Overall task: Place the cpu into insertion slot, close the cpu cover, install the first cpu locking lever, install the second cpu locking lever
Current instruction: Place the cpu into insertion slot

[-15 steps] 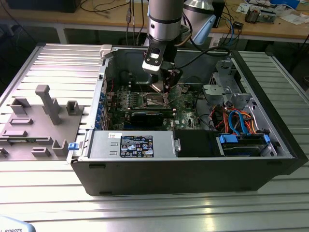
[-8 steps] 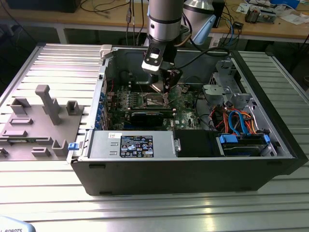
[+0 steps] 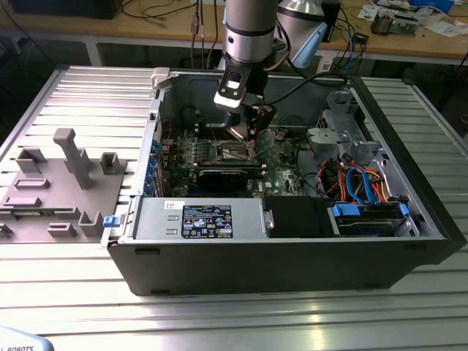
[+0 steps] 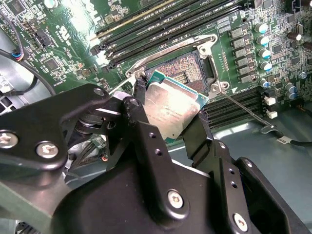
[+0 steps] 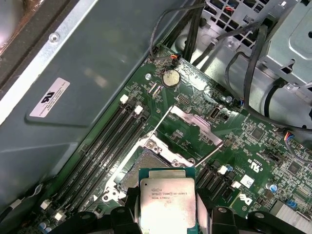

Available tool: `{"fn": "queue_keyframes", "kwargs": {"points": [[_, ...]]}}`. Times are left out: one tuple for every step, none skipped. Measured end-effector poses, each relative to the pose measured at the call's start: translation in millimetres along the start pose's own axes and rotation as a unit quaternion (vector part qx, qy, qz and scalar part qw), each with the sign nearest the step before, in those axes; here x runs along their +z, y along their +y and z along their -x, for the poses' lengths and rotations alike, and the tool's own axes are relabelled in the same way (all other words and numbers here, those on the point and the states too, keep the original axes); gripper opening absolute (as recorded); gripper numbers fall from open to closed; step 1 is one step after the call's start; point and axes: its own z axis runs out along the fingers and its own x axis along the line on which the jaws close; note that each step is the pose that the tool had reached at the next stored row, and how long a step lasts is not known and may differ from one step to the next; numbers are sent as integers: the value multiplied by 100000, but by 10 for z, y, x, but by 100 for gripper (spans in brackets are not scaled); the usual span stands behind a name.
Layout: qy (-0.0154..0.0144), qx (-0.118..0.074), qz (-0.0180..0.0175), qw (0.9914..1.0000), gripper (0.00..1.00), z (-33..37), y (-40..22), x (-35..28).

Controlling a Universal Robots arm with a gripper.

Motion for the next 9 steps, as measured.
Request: {"fn": "queue_keyframes", "kwargs": {"points": [[-4, 85, 1, 100000, 55, 0, 0, 1], [-7, 148, 0, 100000, 55, 0, 0, 1], [-14, 263, 2, 100000, 55, 0, 0, 2], [-21, 346, 0, 99999, 55, 0, 0, 2], [-26, 414, 1, 99999, 55, 0, 0, 2], [-32, 550, 4, 99998, 55, 0, 0, 3], [-40, 644, 4, 99998, 55, 0, 0, 4], [-45, 758, 4, 99997, 55, 0, 0, 4], [-54, 873, 3, 99996, 55, 0, 0, 5]]}}
